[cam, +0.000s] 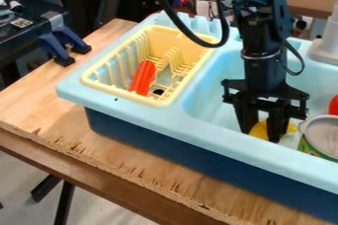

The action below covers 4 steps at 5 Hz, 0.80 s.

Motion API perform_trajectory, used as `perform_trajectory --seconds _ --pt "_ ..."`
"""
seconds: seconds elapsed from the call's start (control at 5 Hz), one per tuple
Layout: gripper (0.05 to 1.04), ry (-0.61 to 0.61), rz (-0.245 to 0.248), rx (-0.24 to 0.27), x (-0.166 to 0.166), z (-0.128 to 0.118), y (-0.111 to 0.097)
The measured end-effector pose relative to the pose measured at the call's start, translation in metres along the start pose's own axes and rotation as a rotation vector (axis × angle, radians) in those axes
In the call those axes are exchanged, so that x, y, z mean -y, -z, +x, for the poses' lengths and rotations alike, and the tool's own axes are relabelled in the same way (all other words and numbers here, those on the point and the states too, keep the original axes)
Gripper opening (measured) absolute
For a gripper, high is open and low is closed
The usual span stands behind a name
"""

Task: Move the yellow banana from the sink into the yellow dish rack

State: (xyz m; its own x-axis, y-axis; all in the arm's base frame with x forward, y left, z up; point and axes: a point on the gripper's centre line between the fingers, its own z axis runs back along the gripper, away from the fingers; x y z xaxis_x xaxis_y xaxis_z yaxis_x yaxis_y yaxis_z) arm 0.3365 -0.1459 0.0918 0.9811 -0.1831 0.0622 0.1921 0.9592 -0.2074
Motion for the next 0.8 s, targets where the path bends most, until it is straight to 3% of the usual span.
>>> perform_trajectory --seconds 0.2,0.4,0.6,0.8 --pt "0.533 0.007 -0.040 0.057 0.000 0.002 -0.017" --pt "0.533 0.042 -0.072 0.188 0.002 0.002 -0.069" --pt "0.533 0.077 -0.054 0.184 -0.002 -0.007 -0.108" --pt "0.533 0.078 0.000 0.076 -0.013 -0.013 -0.125"
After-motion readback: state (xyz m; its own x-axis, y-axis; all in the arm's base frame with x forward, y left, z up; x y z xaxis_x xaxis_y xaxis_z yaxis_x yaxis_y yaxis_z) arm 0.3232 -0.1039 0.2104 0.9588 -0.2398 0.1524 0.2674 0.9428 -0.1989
